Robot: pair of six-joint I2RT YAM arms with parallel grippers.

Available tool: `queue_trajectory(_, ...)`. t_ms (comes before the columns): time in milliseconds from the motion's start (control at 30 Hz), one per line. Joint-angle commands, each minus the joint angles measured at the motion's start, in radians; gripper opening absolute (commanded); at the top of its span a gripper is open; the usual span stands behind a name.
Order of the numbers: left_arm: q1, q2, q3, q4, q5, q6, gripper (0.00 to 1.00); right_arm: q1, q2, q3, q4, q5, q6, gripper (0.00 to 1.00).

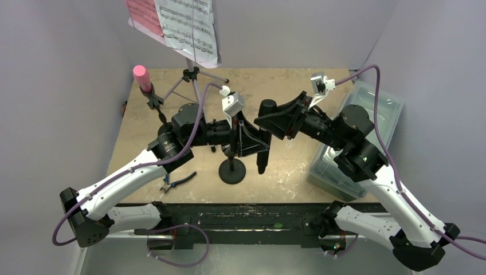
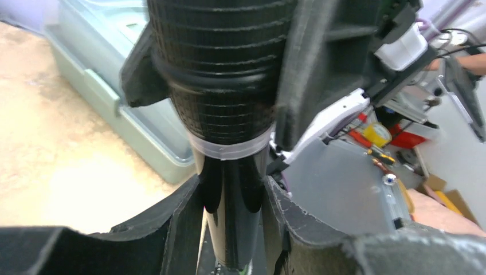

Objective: Set up the instrument practice props

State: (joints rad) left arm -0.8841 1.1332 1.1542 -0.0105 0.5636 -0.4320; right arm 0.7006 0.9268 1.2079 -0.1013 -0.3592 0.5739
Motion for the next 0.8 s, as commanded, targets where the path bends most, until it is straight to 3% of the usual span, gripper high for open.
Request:
queue_trajectory(0,-0.002,-0.02,0.067,-0.068,0.017,0.064,0.04,0.001,-0.026,0.003,0.014,0.027,-0.023,0.04)
queue_trajectory(33,-0.002,-0.02,0.088,-0.118,-0.006,0.088,0.15,0.001,-0.033,0.003,0.009,0.035,-0.034,0.0)
queue_trajectory(167,-0.001,-0.069,0.134,-0.333,-0.199,0.209,0.58,0.002,-0.081,-0.006,-0.005,0.104,-0.113,0.0)
queue_trajectory(233,-0.001,-0.111,0.121,-0.428,-0.314,0.271,0.65,0.001,-0.097,-0.001,-0.024,0.128,-0.145,0.0)
queue_trajectory(433,-0.001,-0.211,-0.016,-0.553,-0.521,0.423,0.75,0.001,-0.105,0.034,-0.056,0.165,-0.226,0.0)
queue_trajectory(767,-0.001,-0.249,-0.281,-0.3,-0.608,0.617,0.77,0.002,-0.078,0.045,-0.041,0.111,-0.243,0.0)
